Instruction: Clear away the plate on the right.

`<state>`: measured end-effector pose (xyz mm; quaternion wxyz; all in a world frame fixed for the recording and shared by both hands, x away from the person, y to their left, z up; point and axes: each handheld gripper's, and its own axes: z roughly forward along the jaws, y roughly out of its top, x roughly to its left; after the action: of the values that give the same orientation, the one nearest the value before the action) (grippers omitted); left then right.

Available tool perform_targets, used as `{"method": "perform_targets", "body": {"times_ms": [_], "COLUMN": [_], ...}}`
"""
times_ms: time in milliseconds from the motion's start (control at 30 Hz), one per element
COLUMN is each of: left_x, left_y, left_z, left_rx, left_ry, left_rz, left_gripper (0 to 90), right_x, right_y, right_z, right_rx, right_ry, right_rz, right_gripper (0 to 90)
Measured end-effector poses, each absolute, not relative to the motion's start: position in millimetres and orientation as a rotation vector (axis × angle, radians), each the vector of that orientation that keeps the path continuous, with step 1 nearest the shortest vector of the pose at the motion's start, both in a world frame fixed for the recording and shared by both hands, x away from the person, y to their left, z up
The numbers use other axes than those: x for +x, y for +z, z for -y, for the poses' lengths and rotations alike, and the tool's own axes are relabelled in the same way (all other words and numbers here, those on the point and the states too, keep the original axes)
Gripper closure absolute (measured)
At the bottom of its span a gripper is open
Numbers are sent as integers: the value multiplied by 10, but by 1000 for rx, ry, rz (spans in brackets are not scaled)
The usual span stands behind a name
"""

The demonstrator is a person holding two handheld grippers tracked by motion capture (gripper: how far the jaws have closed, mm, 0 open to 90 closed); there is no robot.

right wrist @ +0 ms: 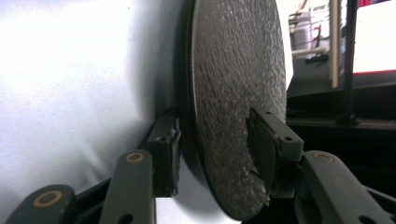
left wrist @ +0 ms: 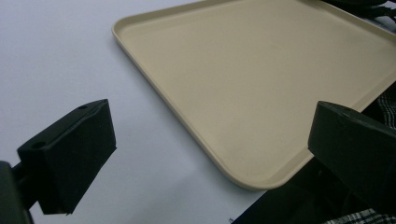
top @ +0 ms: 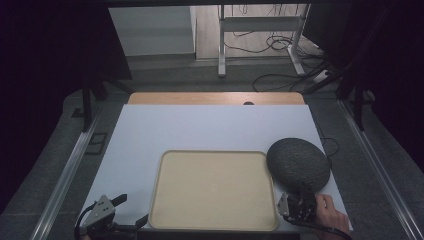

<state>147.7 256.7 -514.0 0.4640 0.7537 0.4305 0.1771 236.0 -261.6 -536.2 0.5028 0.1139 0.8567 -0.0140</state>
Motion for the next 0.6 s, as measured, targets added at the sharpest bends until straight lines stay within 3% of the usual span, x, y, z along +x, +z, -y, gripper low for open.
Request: {"method": "perform_targets", "body": {"times_ms": [233, 433, 600], "left_x": [1480, 1480, 1480], "left_y": [-5141, -5141, -5140], "left_z": [-2566, -2568, -2566], "left_rx": [1852, 1852, 1853], "left_ry": [433, 432, 433], "left_rz": [-1059, -1057, -1055], "left_gripper": [6, 6, 6], "right_x": [2420, 2449, 2433], "right_y": [-5449, -5522, -5560], "right_z": [2592, 2558, 2522], "right_rx": [201, 156, 131], "right_ry": [-97, -155, -208], "right_rz": [-2041, -2036, -1993], "right_gripper": [648, 804, 839]}}
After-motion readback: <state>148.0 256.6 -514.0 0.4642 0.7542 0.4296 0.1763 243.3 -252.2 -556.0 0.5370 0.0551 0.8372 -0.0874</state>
